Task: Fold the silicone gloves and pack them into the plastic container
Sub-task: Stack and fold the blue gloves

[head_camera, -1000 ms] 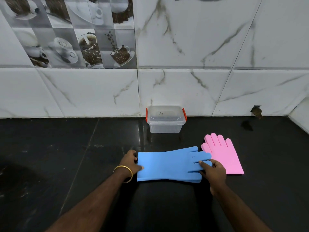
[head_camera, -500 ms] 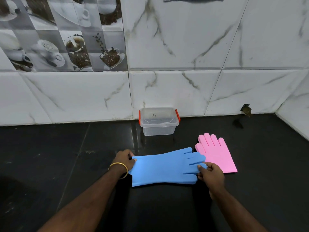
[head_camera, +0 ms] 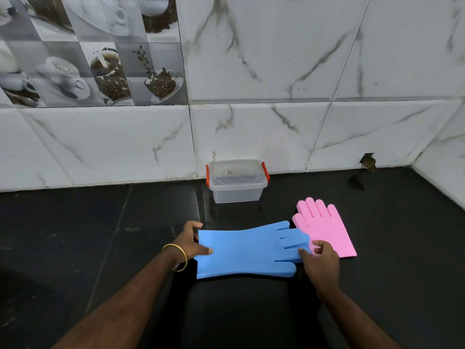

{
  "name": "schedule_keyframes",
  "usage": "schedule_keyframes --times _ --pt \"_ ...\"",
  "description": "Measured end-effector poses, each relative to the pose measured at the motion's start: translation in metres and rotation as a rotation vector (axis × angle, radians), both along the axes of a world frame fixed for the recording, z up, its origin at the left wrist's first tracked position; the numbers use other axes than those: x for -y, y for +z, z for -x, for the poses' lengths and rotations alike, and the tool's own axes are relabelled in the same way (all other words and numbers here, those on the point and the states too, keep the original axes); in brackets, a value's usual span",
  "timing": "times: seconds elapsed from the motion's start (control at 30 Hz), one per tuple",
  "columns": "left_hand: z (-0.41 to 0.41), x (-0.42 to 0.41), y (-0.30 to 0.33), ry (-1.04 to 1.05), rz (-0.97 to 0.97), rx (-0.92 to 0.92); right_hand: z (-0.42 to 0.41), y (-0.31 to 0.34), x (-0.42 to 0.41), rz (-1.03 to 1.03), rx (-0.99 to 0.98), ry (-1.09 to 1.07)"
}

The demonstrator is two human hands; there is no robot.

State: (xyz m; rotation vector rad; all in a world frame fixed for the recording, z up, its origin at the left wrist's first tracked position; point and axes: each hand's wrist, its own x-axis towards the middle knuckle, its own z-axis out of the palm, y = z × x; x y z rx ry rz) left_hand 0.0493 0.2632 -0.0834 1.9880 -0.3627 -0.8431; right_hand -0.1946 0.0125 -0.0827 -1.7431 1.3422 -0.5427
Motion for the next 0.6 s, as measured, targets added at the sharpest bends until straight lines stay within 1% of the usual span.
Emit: schedule_keyframes --times 0.03,0.13,0.23,0.3,0.4,0.53,0.57,0.6 --pt "0.000 -0.002 0.000 -0.017 0.016 0.005 0.000 0.000 0.001 0.077 -0.028 0.037" --pt "0.001 -0.008 0.001 0.024 0.099 -0.073 -0.003 0.003 0.001 0.281 -0.101 0.224" --pt "0.003 -0.016 -0.002 0.086 0.105 -0.126 -0.005 0.006 -0.003 0.351 -0.239 0.384" --pt "0.004 -0.022 -0.004 0.148 0.136 -0.202 -0.005 0.004 -0.006 0.388 -0.330 0.457" --pt "0.006 -0.035 -0.007 0.147 0.189 -0.273 -0.003 0.000 -0.012 0.369 -0.337 0.487" --pt "0.014 -0.044 -0.004 0.028 0.110 -0.185 -0.008 0.005 -0.020 0.443 -0.391 0.472" --pt "0.015 -0.044 -0.003 0.023 0.111 -0.171 -0.012 0.009 -0.025 0.464 -0.359 0.454" --pt "0.016 -0.044 -0.002 0.025 0.120 -0.161 -0.019 0.011 -0.032 0.478 -0.263 0.447"
